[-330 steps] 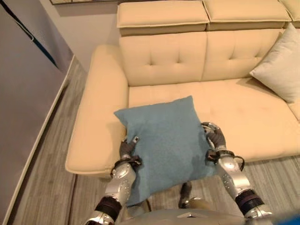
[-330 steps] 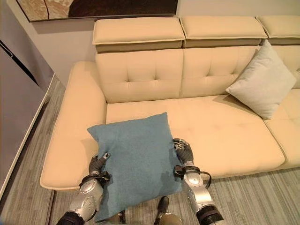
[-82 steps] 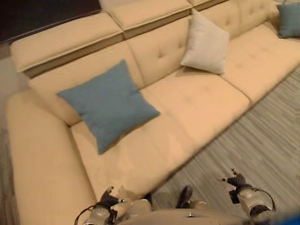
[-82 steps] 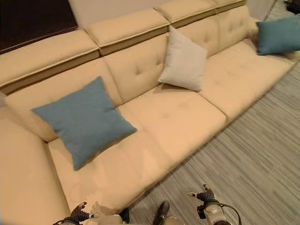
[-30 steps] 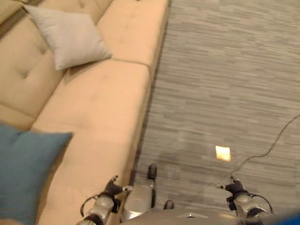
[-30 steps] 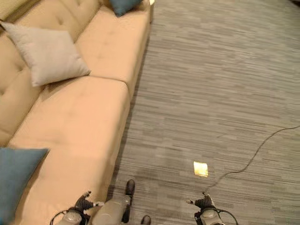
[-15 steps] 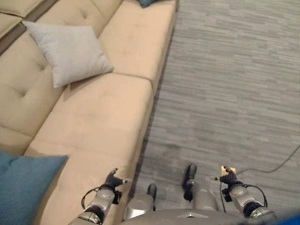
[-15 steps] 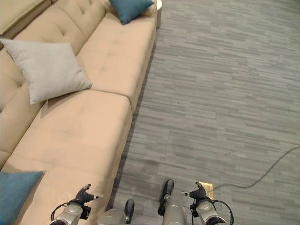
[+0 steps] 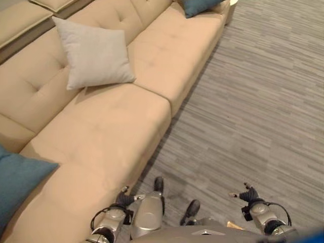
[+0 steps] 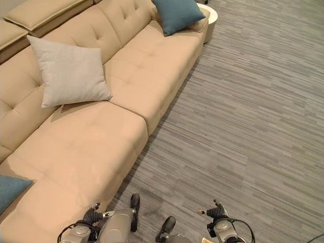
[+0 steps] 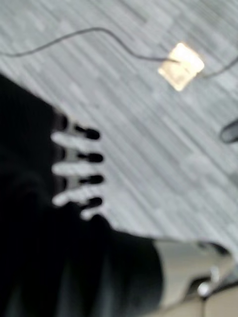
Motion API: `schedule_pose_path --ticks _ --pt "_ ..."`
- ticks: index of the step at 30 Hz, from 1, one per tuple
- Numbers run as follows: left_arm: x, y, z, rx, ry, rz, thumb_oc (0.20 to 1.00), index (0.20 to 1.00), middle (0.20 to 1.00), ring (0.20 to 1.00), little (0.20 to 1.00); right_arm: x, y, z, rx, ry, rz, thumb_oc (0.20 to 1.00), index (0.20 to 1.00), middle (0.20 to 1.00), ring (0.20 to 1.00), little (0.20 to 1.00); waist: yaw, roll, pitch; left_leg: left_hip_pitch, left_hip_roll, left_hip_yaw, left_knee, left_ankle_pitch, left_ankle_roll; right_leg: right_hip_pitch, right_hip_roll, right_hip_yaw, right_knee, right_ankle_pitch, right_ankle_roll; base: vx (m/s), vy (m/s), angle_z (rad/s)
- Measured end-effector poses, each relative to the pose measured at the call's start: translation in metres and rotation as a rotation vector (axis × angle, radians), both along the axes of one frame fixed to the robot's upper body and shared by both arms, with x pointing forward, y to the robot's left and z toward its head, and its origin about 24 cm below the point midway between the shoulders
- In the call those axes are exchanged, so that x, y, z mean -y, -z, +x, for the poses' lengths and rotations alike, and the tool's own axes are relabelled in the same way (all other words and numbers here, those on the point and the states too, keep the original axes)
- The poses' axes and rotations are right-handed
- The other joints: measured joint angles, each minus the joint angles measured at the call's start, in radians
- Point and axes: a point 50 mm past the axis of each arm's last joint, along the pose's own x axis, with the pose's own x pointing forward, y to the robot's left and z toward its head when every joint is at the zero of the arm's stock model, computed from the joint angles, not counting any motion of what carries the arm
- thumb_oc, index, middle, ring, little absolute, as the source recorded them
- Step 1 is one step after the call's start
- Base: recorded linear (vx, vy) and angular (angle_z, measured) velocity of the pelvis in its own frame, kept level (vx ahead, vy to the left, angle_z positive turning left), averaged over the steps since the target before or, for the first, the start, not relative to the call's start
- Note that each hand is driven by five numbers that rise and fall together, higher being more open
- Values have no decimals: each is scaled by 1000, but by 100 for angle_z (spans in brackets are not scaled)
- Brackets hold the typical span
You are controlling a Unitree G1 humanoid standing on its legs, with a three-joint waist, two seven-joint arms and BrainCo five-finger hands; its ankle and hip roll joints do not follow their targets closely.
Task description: Pick up all the scattered cushions and arrange them neatly on the sofa.
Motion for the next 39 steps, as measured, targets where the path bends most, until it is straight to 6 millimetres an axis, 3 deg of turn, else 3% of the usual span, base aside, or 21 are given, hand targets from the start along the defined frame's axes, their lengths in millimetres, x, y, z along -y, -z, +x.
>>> schedule_pose_path --ticks 2,4,6,7,9,11,12,13,15,18,19,23,25,26,28,30,31,33,34,36,39 --pt "0 -1 2 6 0 1 1000 1000 1000 1000 1000 1 2 -6 -12 11 3 1000 1000 1000 1000 1000 13 5 -7 7 4 55 -46 49 6 48 24 -15 3 -30 21 370 54 27" --pt "-7 1 -9 -20 -30 10 1000 1000 1000 1000 1000 -4 4 -8 -18 10 16 1000 1000 1000 1000 1000 16 -20 -20 43 -10 76 -64 87 106 89 15 -12 4 -67 62 304 65 3" --pt "-17 1 -17 -38 -46 30 1000 1000 1000 1000 1000 -13 8 -13 -36 14 41 1000 1000 1000 1000 1000 22 -77 -44 79 -68 75 -71 65 189 110 -37 -9 36 -80 93 271 102 21" --pt "-18 -1 -11 -23 -50 30 1000 1000 1000 1000 1000 -13 8 -11 -33 14 41 1000 1000 1000 1000 1000 24 -78 -44 96 -81 67 -73 43 194 111 -56 -8 78 -81 100 326 162 26" --pt "-24 -4 -7 -8 -66 41 1000 1000 1000 1000 1000 -16 6 -5 -12 4 50 1000 1000 1000 1000 1000 29 -75 -45 141 -90 52 -80 9 195 81 -100 -3 233 -106 140 201 141 19" --pt "-30 -7 -2 6 -74 53 1000 1000 1000 1000 1000 -16 3 2 14 -6 55 1000 1000 1000 1000 1000 29 -47 -31 182 -86 24 -82 -20 200 -7 -167 33 527 -111 202 104 88 22" --pt "-33 -9 2 14 -71 59 1000 1000 1000 1000 1000 -16 2 5 23 -9 56 1000 1000 1000 1000 1000 21 -40 -26 198 -86 10 -82 -28 207 -66 -198 69 673 -111 260 203 56 61" --pt "-36 -13 8 32 -53 74 1000 1000 1000 1000 1000 -20 1 8 34 -19 66 1000 1000 1000 1000 1000 17 -37 -25 215 -92 -5 -83 -38 209 -166 -214 126 772 -123 266 203 53 63" --pt "-33 -14 12 43 -46 69 1000 1000 1000 1000 1000 -19 -3 17 56 -25 64 1000 1000 1000 1000 1000 16 -29 -19 247 -94 -27 -85 -70 214 -255 -210 148 722 -133 252 267 6 39" --pt "-22 -6 2 8 -33 44 1000 1000 1000 1000 1000 -21 -5 20 75 -32 68 1000 1000 1000 1000 1000 -12 13 -23 283 -99 -80 -97 -100 215 -283 -189 151 508 -115 204 241 -10 52" --pt "-19 -5 1 4 -32 34 1000 1000 1000 1000 1000 -21 -5 20 75 -33 70 1000 1000 1000 1000 1000 -19 21 -25 291 -101 -107 -94 -104 214 -293 -185 156 434 -91 176 299 -50 67" --pt "-11 3 -11 -54 -47 17 1000 1000 1000 1000 1000 -18 -5 19 69 -31 68 1000 1000 1000 1000 1000 -58 45 -26 330 -74 -212 -104 -136 175 -338 -135 271 228 55 162 328 -137 75" --pt "-14 5 -16 -74 -52 23 1000 1000 1000 1000 1000 -19 -2 13 49 -26 70 1000 1000 1000 1000 1000 -74 17 -33 347 -78 -253 -86 -156 130 -306 -144 286 120 141 159 322 -216 87" --pt "-10 8 -21 -93 -57 13 1000 1000 1000 1000 1000 -14 1 3 18 -17 60 1000 1000 1000 1000 1000 -59 25 -37 375 -50 -289 -72 -188 89 -254 -129 256 106 203 71 261 -210 96" --pt "1 11 -23 -96 -51 -16 1000 1000 1000 1000 1000 -7 1 -1 6 -8 45 1000 1000 1000 1000 1000 -49 37 -48 352 -19 -289 -8 -172 69 -199 -108 196 97 166 74 155 -278 88" --pt "9 12 -20 -83 -47 -41 1000 1000 1000 1000 1000 -7 -1 4 28 -7 49 1000 1000 1000 1000 1000 -48 27 -51 285 -2 -308 93 -136 16 -160 -95 128 81 133 74 68 -262 131" --pt "0 5 -8 -42 -41 -19 1000 1000 1000 1000 1000 -8 -1 5 32 -9 53 1000 1000 1000 1000 1000 -40 -10 -54 174 -15 -272 245 -122 -29 -139 -98 74 41 137 29 46 -262 134" --pt "-3 6 -11 -56 -49 -12 1000 1000 1000 1000 1000 -5 -10 23 90 -15 49 1000 1000 1000 1000 1000 -18 -12 -41 78 19 -220 421 -92 -37 -122 -65 57 26 104 -28 129 -237 55" --pt "-5 6 -14 -50 -81 -21 1000 1000 1000 1000 1000 -6 -12 27 105 -20 50 1000 1000 1000 1000 1000 -3 -21 -26 33 42 -179 501 -82 -26 -97 -54 43 3 99 -32 239 -141 31" --pt "-6 8 -19 -64 -98 -24 1000 1000 1000 1000 1000 -6 -10 25 95 -17 50 1000 1000 1000 1000 1000 -2 -35 -14 25 59 -127 454 -100 -24 -68 -40 2 0 58 -11 255 -117 57" --pt "-10 4 -12 -43 -92 -13 1000 1000 1000 1000 1000 -1 0 0 15 13 40 1000 1000 1000 1000 1000 -4 -48 -5 10 28 -10 159 -93 -10 -50 -18 -46 1 26 4 184 -20 64"
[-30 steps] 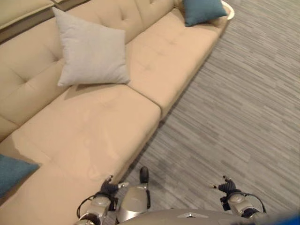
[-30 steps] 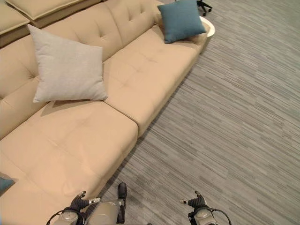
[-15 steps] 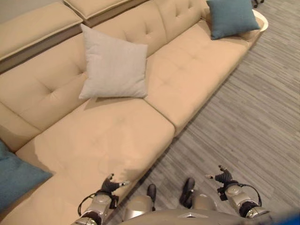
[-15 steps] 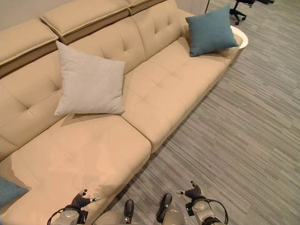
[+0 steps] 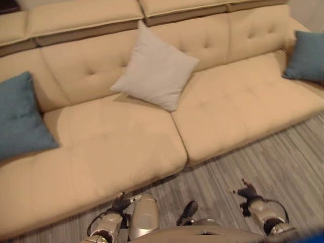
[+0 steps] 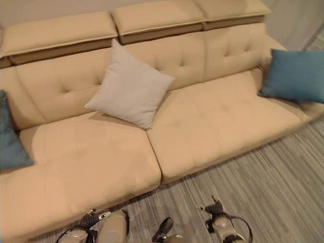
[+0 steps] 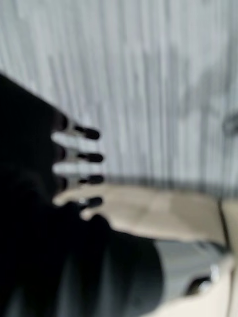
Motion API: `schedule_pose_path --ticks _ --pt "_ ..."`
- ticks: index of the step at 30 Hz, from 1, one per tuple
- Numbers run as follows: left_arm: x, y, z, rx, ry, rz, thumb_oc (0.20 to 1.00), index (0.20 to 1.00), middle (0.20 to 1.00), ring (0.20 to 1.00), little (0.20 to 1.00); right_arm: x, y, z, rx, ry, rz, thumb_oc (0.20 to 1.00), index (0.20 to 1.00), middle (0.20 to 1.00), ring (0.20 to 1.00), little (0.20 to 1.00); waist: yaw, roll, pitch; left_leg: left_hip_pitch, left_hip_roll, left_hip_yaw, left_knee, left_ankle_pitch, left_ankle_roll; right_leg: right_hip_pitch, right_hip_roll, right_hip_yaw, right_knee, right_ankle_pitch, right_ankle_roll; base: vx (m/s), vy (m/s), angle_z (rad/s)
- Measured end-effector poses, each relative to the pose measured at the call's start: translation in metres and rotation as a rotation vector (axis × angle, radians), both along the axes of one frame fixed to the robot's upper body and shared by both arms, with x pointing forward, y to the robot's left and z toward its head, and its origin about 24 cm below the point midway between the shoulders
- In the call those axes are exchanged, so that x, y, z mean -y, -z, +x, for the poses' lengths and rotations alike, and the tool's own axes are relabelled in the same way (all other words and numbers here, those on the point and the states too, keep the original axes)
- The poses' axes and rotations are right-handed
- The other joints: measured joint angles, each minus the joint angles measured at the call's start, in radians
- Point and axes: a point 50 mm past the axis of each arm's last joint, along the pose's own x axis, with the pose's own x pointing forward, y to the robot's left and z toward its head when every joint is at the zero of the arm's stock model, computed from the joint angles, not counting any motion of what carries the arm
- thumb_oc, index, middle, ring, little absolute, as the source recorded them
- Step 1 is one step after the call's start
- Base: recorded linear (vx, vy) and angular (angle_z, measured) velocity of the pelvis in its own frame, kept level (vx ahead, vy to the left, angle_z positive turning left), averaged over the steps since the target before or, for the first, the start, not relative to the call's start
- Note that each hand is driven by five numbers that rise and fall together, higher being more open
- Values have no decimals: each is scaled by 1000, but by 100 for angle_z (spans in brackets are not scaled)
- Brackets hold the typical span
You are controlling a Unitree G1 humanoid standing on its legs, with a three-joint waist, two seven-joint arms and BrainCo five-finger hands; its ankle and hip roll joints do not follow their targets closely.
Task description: Pick up all the scattered cushions and arrange them neatly on the sofa.
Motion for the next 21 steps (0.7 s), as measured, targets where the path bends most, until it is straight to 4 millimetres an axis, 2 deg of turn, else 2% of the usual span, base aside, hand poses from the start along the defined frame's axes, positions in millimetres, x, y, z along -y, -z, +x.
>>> schedule_pose_path --ticks 1,3,5,6,7,8,10,11,12,14,15,16,17,18,19,20,21 --pt "0 0 -2 -4 0 0 1000 1000 1000 1000 1000 0 0 0 0 3 0 1000 1000 1000 1000 1000 0 1 2 -9 -8 12 -36 16 6 4 8 -3 1 0 1 126 15 1" --pt "0 1 -4 -15 0 0 1000 1000 1000 1000 1000 1 1 -2 -8 8 -1 1000 1000 1000 1000 1000 -9 9 7 1 -17 79 -128 64 24 38 26 -21 4 -22 28 150 33 1" --pt "0 3 -11 -31 -5 -1 1000 1000 1000 1000 1000 3 2 -7 -20 15 -3 1000 1000 1000 1000 1000 -18 29 -1 31 -19 87 -180 112 40 74 47 -17 5 -42 34 233 86 -6" --pt "-3 4 -14 -40 -12 4 1000 1000 1000 1000 1000 1 3 -9 -25 14 2 1000 1000 1000 1000 1000 -25 28 -1 45 -25 85 -187 136 101 93 46 -14 5 -52 45 229 108 -1" --pt "-10 2 -14 -36 -31 17 1000 1000 1000 1000 1000 -7 9 -18 -49 16 26 1000 1000 1000 1000 1000 -26 -6 -18 91 -75 83 -223 123 149 113 10 -11 23 -73 79 221 125 16" --pt "-9 1 -12 -24 -29 15 1000 1000 1000 1000 1000 -7 9 -19 -53 16 28 1000 1000 1000 1000 1000 -27 -6 -19 115 -92 77 -238 120 173 122 -11 -11 57 -83 93 265 199 34" --pt "-10 0 -8 -13 -29 18 1000 1000 1000 1000 1000 -8 10 -20 -57 16 31 1000 1000 1000 1000 1000 -26 0 -24 155 -111 60 -265 109 185 128 -41 -10 127 -98 108 180 209 33" --pt "-11 -2 -4 -8 -25 20 1000 1000 1000 1000 1000 -6 6 -12 -33 5 27 1000 1000 1000 1000 1000 -27 36 -21 196 -98 42 -281 96 199 26 -110 32 423 -157 163 44 138 40" --pt "-13 -3 -3 -10 -14 31 1000 1000 1000 1000 1000 -9 5 -8 -15 -4 36 1000 1000 1000 1000 1000 -40 43 -27 215 -97 28 -291 95 198 -36 -143 64 558 -180 195 81 97 40" --pt "-26 -10 6 15 9 73 1000 1000 1000 1000 1000 -17 2 2 13 -26 56 1000 1000 1000 1000 1000 -44 34 -30 231 -105 11 -294 76 210 -137 -167 139 654 -184 209 185 25 43" --pt "-27 -11 8 21 24 81 1000 1000 1000 1000 1000 -20 0 8 29 -35 62 1000 1000 1000 1000 1000 -51 29 -29 249 -111 -3 -307 72 208 -180 -161 186 659 -185 207 126 -15 40" --pt "-28 -13 11 30 28 84 1000 1000 1000 1000 1000 -20 -1 11 39 -38 63 1000 1000 1000 1000 1000 -52 31 -29 267 -115 -22 -315 70 205 -197 -153 224 613 -188 196 188 -38 57" --pt "-28 -15 15 44 39 88 1000 1000 1000 1000 1000 -20 -2 14 50 -41 61 1000 1000 1000 1000 1000 -53 30 -31 291 -124 -36 -325 66 200 -213 -139 251 498 -176 189 190 -43 54" --pt "-24 -15 17 51 44 79 1000 1000 1000 1000 1000 -20 -3 14 53 -42 62 1000 1000 1000 1000 1000 -53 32 -32 297 -126 -52 -326 61 196 -233 -141 260 463 -161 179 258 -71 58" --pt "-24 -15 19 54 45 78 1000 1000 1000 1000 1000 -20 -3 16 57 -44 62 1000 1000 1000 1000 1000 -58 38 -29 304 -125 -73 -326 54 197 -251 -131 295 406 -139 176 191 -71 74" --pt "-17 -13 20 53 52 63 1000 1000 1000 1000 1000 -19 -4 18 59 -43 58 1000 1000 1000 1000 1000 -83 48 -33 311 -125 -132 -326 47 196 -245 -114 372 331 -73 180 163 -77 96" --pt "-13 -11 17 43 56 54 1000 1000 1000 1000 1000 -18 -3 15 51 -40 56 1000 1000 1000 1000 1000 -97 45 -45 308 -123 -151 -321 47 196 -212 -109 398 284 -37 174 138 -84 93"
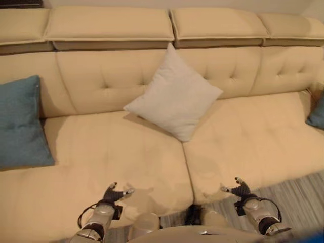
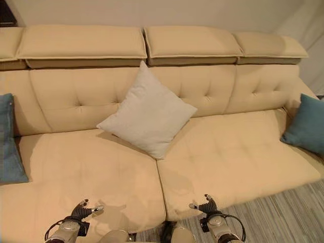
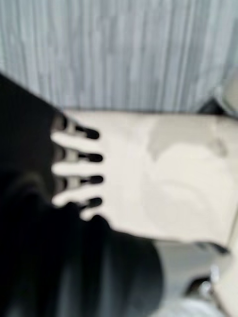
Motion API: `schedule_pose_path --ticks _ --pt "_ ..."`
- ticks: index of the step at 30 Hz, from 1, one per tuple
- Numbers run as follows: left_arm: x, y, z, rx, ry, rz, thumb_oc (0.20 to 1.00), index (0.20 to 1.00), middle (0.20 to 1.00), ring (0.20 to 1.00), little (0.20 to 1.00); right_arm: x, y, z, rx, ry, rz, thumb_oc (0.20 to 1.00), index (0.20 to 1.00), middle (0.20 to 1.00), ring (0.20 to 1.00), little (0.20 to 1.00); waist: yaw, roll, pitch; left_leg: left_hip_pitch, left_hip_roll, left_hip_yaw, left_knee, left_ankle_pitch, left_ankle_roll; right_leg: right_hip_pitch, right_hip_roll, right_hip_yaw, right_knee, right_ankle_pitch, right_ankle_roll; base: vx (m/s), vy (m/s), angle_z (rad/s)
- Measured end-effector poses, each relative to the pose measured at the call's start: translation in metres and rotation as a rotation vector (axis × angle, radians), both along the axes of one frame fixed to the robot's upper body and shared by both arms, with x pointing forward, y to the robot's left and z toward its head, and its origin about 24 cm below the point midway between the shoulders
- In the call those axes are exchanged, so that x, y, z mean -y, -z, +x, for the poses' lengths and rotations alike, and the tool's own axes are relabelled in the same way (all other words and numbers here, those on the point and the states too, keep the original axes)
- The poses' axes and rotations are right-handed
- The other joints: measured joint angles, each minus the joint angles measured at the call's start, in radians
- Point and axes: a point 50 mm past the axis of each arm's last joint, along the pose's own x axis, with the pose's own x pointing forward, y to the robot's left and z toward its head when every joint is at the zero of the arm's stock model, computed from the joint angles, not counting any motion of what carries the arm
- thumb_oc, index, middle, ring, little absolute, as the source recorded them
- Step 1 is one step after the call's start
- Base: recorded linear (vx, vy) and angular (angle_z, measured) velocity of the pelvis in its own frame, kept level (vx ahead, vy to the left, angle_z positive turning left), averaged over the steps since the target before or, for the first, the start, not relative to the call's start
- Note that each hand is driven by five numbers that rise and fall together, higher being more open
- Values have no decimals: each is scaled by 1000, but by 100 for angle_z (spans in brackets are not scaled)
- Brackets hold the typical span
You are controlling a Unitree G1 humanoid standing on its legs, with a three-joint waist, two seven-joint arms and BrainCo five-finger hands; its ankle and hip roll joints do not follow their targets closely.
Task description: Pick up all the scattered cushions and arrange them neatly on the sofa.
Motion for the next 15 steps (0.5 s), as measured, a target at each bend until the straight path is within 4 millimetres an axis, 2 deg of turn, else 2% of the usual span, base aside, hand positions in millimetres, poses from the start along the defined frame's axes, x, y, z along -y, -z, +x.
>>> schedule_pose_path --ticks 1,3,4,7,10,11,13,15 --pt "2 1 -1 -5 12 0 1000 1000 1000 1000 1000 0 1 -3 -11 3 0 1000 1000 1000 1000 1000 -1 6 2 0 -1 -10 -1 -2 -3 24 1 18 -48 30 -3 85 -61 52" --pt "2 1 -1 -7 14 1 1000 1000 1000 1000 1000 1 2 -4 -22 6 -3 1000 1000 1000 1000 1000 1 -17 -8 -1 -13 -30 2 -10 -24 91 0 26 -155 95 -26 90 -113 31" --pt "9 4 -5 -15 11 -21 1000 1000 1000 1000 1000 8 -1 1 -10 12 -21 1000 1000 1000 1000 1000 2 8 5 -8 2 -40 27 -14 -51 142 16 -2 -224 122 -71 140 -182 41" --pt "15 4 -1 7 14 -37 1000 1000 1000 1000 1000 16 -2 -3 -17 17 -41 1000 1000 1000 1000 1000 -7 30 -6 -19 25 -68 46 -27 -82 187 42 -46 -278 124 -75 86 -110 42" --pt "16 2 2 26 9 -45 1000 1000 1000 1000 1000 18 -8 8 15 13 -46 1000 1000 1000 1000 1000 -3 32 -4 -23 57 -69 46 -21 -105 190 73 -60 -279 117 -80 61 -179 18" --pt "19 -2 11 63 20 -53 1000 1000 1000 1000 1000 19 -7 5 19 17 -44 1000 1000 1000 1000 1000 -7 27 -3 -38 62 -104 49 -10 -127 193 81 -87 -282 108 -80 -25 -112 56" --pt "24 -13 29 153 30 -75 1000 1000 1000 1000 1000 18 -11 10 55 22 -35 1000 1000 1000 1000 1000 -6 27 -1 -65 67 -123 51 -3 -138 185 88 -119 -279 100 -87 -57 -115 62" --pt "33 -29 50 278 42 -114 1000 1000 1000 1000 1000 17 -24 29 164 34 -17 1000 1000 1000 1000 1000 -5 38 13 -109 76 -124 54 22 -159 161 97 -152 -279 96 -91 -123 -61 49"
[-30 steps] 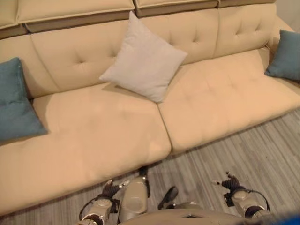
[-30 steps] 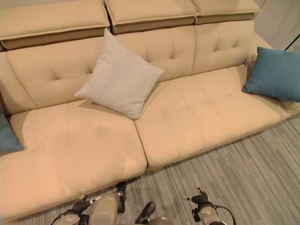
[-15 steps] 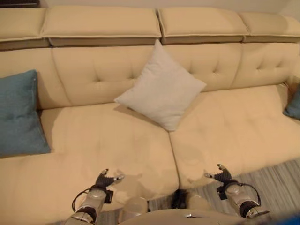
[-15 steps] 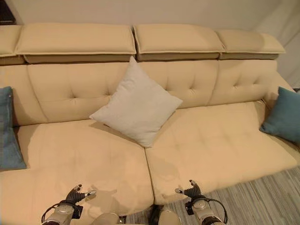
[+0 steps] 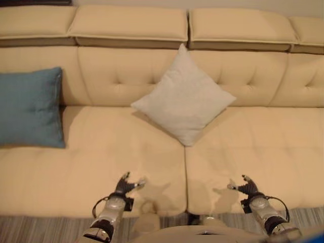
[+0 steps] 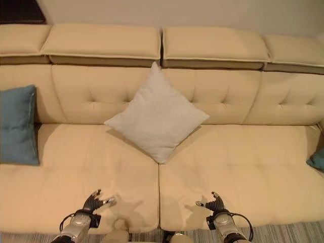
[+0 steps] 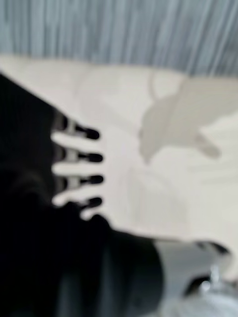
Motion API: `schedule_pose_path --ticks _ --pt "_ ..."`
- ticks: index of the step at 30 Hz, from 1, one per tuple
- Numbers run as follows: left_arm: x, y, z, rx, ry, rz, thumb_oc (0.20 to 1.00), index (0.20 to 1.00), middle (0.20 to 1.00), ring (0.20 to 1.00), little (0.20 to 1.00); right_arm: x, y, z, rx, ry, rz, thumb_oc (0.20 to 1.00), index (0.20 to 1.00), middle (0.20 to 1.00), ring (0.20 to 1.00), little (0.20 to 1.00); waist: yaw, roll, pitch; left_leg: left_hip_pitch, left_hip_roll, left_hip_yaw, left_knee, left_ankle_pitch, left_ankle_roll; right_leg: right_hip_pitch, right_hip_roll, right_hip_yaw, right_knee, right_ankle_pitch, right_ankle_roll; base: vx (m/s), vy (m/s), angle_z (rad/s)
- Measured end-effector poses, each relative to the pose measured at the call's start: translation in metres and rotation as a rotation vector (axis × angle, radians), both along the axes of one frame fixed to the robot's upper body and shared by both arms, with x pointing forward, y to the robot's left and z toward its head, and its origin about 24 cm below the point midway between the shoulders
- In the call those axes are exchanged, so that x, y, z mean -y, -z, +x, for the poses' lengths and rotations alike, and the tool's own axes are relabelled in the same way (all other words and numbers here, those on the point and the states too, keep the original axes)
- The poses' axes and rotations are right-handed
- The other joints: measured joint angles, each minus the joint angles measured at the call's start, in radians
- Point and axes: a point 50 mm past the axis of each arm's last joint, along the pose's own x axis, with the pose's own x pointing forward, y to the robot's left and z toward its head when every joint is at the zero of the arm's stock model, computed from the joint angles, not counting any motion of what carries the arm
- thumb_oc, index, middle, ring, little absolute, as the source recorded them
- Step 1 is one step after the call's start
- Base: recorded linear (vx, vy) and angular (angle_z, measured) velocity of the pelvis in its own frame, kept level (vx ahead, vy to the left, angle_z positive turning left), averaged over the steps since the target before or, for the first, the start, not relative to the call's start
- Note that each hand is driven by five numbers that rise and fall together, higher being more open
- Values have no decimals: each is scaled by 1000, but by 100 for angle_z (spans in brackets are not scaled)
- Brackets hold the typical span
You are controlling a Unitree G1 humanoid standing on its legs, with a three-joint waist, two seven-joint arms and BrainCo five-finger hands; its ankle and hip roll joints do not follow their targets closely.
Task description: Pick up all the scattered cushions and arrange them neatly on the sofa.
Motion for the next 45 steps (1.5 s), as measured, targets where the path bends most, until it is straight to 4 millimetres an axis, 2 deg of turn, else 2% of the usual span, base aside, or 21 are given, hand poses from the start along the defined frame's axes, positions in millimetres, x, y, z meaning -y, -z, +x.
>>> schedule_pose_path --ticks 1,2,4,5,6,8,9,11,14,18,23,25,27,30,33,35,39,40,41,43,45 --pt "4 -7 9 46 1 -21 1000 1000 1000 1000 1000 1 -7 8 47 -3 -2 1000 1000 1000 1000 1000 0 8 17 -11 1 3 8 9 -1 -1 3 -4 0 0 -1 -97 -17 45" --pt "9 -20 21 124 -3 -46 1000 1000 1000 1000 1000 3 -19 17 120 -3 -3 1000 1000 1000 1000 1000 -8 14 32 -57 0 14 37 24 -18 -18 -4 -29 0 1 0 -78 -5 60" --pt "19 -40 38 253 7 -88 1000 1000 1000 1000 1000 11 -35 30 211 -1 -28 1000 1000 1000 1000 1000 -22 27 64 -106 -1 95 41 51 -40 -46 -15 -57 0 9 -18 -93 -18 50" --pt "21 -48 45 293 -2 -102 1000 1000 1000 1000 1000 11 -45 41 255 -8 -36 1000 1000 1000 1000 1000 -22 37 75 -103 10 136 33 36 -18 -51 -8 -57 0 16 -39 -76 -12 -6" --pt "24 -57 49 355 -41 -133 1000 1000 1000 1000 1000 9 -58 51 330 -16 -39 1000 1000 1000 1000 1000 -22 43 95 -111 23 175 34 23 8 -70 -3 -51 18 16 -38 -22 2 -23" --pt "26 -64 55 394 -67 -157 1000 1000 1000 1000 1000 4 -67 61 380 -23 -45 1000 1000 1000 1000 1000 -36 34 103 -130 22 182 21 20 12 -94 -6 -50 26 17 -36 -36 0 -7" --pt "28 -74 65 436 -73 -178 1000 1000 1000 1000 1000 2 -75 68 418 -25 -49 1000 1000 1000 1000 1000 -43 18 111 -140 23 199 6 22 14 -119 -11 -49 31 20 -32 -67 10 3" --pt "33 -86 77 484 -81 -194 1000 1000 1000 1000 1000 -1 -85 79 458 -21 -61 1000 1000 1000 1000 1000 -52 10 115 -169 22 205 -9 62 43 -156 -11 -49 36 29 -24 -85 24 -2" --pt "41 -107 98 554 -69 -214 1000 1000 1000 1000 1000 -8 -107 101 537 -35 -70 1000 1000 1000 1000 1000 -58 -4 124 -202 17 223 -17 84 63 -200 -17 -34 38 40 -21 -66 7 -11" --pt "56 -157 136 718 -49 -256 1000 1000 1000 1000 1000 -25 -173 150 736 -128 -136 1000 1000 1000 1000 1000 -57 -9 155 -240 10 233 -33 98 75 -249 -21 -22 29 66 -29 -46 -20 -10" --pt "61 -182 158 770 -99 -309 1000 1000 1000 1000 1000 -25 -245 183 899 -171 -268 1000 1000 1000 1000 1000 -55 -13 165 -262 13 229 -53 100 72 -267 -10 -23 2 69 -33 -5 -32 1" --pt "62 -189 171 760 -122 -314 1000 1000 1000 1000 1000 -24 -281 199 925 -208 -406 1000 1000 1000 1000 1000 -54 -17 167 -295 15 226 -50 105 66 -298 -8 -25 2 73 -38 95 -56 1" --pt "64 -205 181 784 -139 -333 1000 1000 1000 1000 1000 -26 -327 206 1034 -202 -473 1000 1000 1000 1000 1000 -58 -26 172 -344 23 222 -44 109 61 -341 -2 -28 2 78 -44 67 -47 3" --pt "75 -213 190 774 -153 -371 1000 1000 1000 1000 1000 -28 -352 210 1085 -176 -503 1000 1000 1000 1000 1000 -65 -30 176 -370 27 205 -39 112 61 -358 2 -29 6 79 -46 31 -49 13" --pt "86 -237 197 832 -85 -366 1000 1000 1000 1000 1000 -27 -383 209 1148 -175 -569 1000 1000 1000 1000 1000 -63 -31 176 -419 33 192 -38 114 58 -408 6 -27 17 79 -46 29 -38 7" --pt "85 -248 202 851 -90 -381 1000 1000 1000 1000 1000 -30 -398 210 1177 -179 -590 1000 1000 1000 1000 1000 -70 -32 176 -458 37 180 -34 125 59 -455 3 -27 50 79 -47 47 -70 2" --pt "85 -260 206 876 -84 -384 1000 1000 1000 1000 1000 -35 -407 211 1182 -196 -620 1000 1000 1000 1000 1000 -76 -33 176 -489 49 167 -26 139 79 -537 -9 -24 168 63 -35 26 -45 -2" --pt "88 -264 207 878 -87 -415 1000 1000 1000 1000 1000 -37 -412 213 1177 -204 -653 1000 1000 1000 1000 1000 -80 -33 176 -503 51 158 -20 145 88 -616 -32 -25 283 4 -9 31 -69 5" --pt "88 -275 210 903 -85 -425 1000 1000 1000 1000 1000 -36 -423 212 1184 -199 -684 1000 1000 1000 1000 1000 -90 -32 173 -527 42 139 -16 146 87 -631 -42 -27 289 2 4 19 -50 17" --pt "92 -293 214 942 -69 -450 1000 1000 1000 1000 1000 -32 -442 208 1226 -179 -703 1000 1000 1000 1000 1000 -88 -44 169 -568 32 142 -18 147 85 -622 -34 -23 215 4 -9 18 -41 17" --pt "88 -299 217 944 -89 -457 1000 1000 1000 1000 1000 -40 -448 208 1232 -213 -726 1000 1000 1000 1000 1000 -91 -44 170 -590 39 141 -17 152 80 -654 -33 -24 235 7 -14 24 -44 -6"
